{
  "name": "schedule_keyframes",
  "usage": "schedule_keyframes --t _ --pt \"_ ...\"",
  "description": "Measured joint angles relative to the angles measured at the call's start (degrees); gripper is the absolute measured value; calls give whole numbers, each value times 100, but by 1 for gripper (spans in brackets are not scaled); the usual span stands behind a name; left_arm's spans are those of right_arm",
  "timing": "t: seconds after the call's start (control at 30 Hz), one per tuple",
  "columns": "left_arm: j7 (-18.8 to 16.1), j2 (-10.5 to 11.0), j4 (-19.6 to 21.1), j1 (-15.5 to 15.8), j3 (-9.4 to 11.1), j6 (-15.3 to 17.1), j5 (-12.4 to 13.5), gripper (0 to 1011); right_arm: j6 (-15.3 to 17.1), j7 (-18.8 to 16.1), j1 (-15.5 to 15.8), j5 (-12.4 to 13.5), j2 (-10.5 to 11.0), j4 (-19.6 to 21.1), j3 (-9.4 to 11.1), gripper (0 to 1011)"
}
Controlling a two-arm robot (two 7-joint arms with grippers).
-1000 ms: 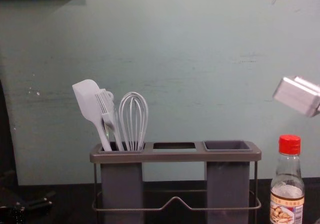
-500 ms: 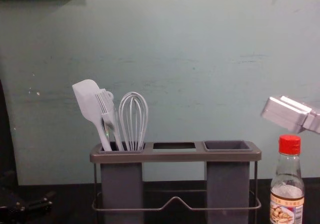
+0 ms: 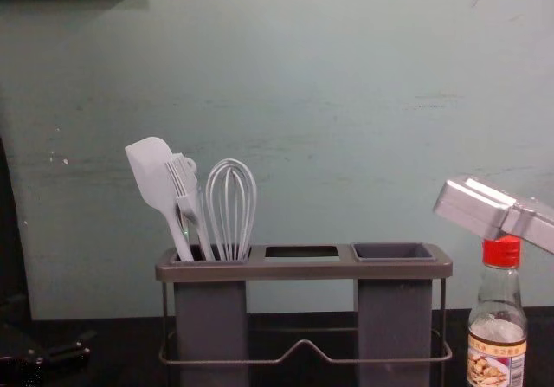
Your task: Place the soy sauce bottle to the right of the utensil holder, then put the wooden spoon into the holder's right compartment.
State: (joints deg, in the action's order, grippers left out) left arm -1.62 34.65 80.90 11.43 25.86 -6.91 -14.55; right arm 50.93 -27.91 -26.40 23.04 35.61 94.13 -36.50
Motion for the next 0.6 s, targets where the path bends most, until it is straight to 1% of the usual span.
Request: schedule_keyframes --t 0.3,0.6 --pt "0 0 0 0 0 0 0 1005 3 -81 -16 -151 -83 -59 -41 1002" --pt "0 0 0 0 0 0 0 1005 11 -100 59 -284 -132 -90 0 1002"
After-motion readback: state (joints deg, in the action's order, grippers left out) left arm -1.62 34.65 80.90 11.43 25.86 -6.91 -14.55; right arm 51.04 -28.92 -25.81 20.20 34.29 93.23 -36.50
